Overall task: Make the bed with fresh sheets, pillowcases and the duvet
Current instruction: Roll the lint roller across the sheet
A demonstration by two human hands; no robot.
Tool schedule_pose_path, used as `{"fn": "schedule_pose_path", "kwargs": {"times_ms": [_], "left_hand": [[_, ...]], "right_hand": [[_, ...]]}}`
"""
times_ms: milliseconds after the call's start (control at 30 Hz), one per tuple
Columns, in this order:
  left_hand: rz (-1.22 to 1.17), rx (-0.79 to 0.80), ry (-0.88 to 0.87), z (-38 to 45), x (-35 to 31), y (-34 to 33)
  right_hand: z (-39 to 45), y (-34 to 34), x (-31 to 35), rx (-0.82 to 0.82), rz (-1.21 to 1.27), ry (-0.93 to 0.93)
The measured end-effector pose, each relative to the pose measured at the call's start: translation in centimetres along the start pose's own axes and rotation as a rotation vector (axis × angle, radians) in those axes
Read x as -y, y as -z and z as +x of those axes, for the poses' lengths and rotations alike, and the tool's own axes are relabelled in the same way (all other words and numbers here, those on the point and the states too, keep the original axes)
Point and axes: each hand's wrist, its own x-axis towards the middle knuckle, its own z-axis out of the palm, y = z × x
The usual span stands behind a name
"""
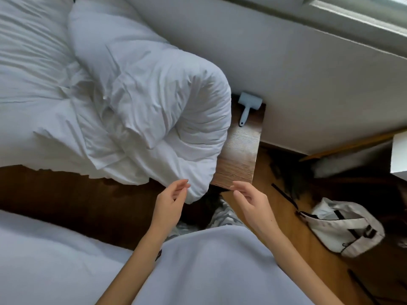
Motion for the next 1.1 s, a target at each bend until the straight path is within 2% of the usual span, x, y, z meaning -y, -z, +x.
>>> {"fn": "schedule_pose_path", "kwargs": {"times_ms": [267, 467, 733, 933, 1100], "left_hand": [[0.207, 0.096, -0.036, 6.6, -3.6, -4.8], [0.362, 0.119, -0.007, 14.9, -6.7, -11.1], [0.222, 0.036, 0.176, 25.1, -10.0, -19.2], [0.13, -0.102, 0.251, 27.7, -10.7, -19.3], [0.037, -0.137, 0.284, 28.0, -9.9, -19.4]], "right_hand": [[5.2, 4.2, -3.9, -0.076, 0.089, -0.088], [16.0, 6.8, -7.8, -0.102, 0.126, -0.169], [34.7, 8.9, -10.7, -0.069, -0.139, -0.351], [46.6, 8.2, -10.7, -0.036, -0.227, -0.427], [51.5, 4.8, -10.8, -0.067, -0.221, -0.541]]}}
